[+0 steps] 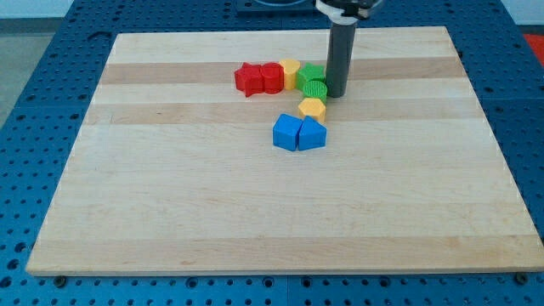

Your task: Push red star a bit down

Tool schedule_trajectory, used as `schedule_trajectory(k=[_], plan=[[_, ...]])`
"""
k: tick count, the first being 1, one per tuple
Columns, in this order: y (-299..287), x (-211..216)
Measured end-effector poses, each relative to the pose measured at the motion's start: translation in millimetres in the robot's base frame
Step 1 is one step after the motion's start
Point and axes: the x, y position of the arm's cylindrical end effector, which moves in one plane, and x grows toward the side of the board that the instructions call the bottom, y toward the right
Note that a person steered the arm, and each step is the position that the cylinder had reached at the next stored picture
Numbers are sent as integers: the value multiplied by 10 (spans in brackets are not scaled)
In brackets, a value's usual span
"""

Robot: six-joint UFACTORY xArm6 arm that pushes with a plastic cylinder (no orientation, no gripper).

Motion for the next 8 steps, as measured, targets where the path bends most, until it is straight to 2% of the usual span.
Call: schedule_trajectory(k=[1, 3, 8], plan=[[290, -112], [334, -765], [-653, -839]])
